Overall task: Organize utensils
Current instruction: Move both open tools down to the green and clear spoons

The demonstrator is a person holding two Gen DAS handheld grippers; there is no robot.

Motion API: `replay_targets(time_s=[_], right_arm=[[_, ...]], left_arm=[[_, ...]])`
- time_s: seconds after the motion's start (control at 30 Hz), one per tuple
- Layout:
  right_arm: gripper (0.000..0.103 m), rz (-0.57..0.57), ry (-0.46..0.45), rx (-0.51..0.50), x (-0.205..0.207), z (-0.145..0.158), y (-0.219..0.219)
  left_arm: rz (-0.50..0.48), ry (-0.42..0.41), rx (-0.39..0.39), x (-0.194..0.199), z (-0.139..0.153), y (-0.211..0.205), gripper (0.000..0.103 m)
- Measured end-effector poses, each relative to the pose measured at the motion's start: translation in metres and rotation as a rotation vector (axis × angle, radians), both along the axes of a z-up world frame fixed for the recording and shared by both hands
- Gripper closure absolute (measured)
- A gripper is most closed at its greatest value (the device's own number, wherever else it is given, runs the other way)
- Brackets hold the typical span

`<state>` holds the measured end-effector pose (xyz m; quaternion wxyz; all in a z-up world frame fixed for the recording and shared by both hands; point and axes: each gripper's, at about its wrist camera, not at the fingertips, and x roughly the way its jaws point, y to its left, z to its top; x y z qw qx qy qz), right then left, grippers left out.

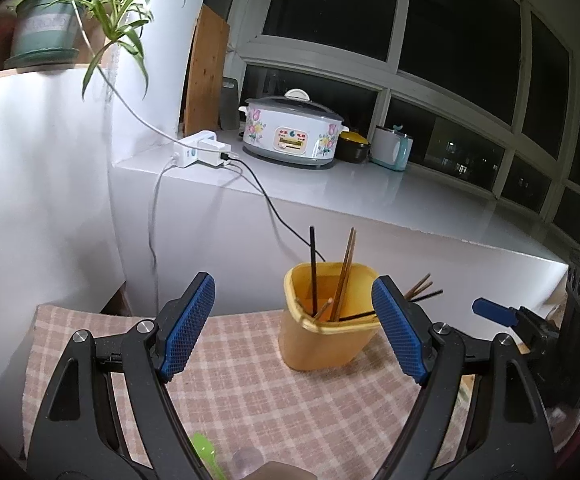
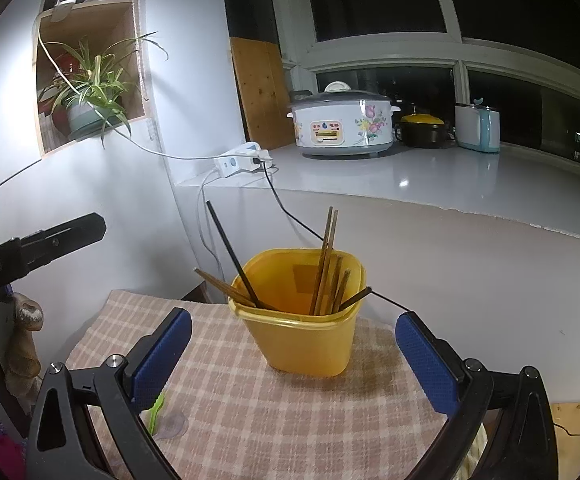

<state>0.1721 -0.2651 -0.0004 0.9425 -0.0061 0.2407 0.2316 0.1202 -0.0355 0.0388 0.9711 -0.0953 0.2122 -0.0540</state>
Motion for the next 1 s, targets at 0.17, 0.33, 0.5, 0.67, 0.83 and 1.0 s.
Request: replay_targets(time_s=[0.17,0.33,0.5,0.67,0.83,1.0], right_arm=[[0.000,0.022,0.012,0.000,-0.006,-0.005,0.005],[0.000,0.054,0.027,0.003,-0.009,-0.014,0.012],[0.000,0.107,0.064,0.034,-0.013,-0.025,0.021],[0.009,0.169,0.129,0.015,-0.011,-0.043,0.037],[0.026,0.252,0.304,0.027,0.001,-0.076,0.060],[0.048,0.319,0.464,0.028,0.015,-0.115,0.084]], left_arm=[[0.001,0.011,0.030,-0.012,-0.009,0.005,0.020],[0.013,0.044,0.026,-0.022,-0.023,0.020,0.020],[0.054,0.120,0.008,-0.038,-0.046,0.051,0.020],[0.098,0.200,-0.042,-0.052,-0.076,0.079,0.020],[0.087,0.298,-0.079,-0.060,-0.113,0.089,0.034],[0.058,0.387,-0.150,-0.058,-0.146,0.093,0.050]])
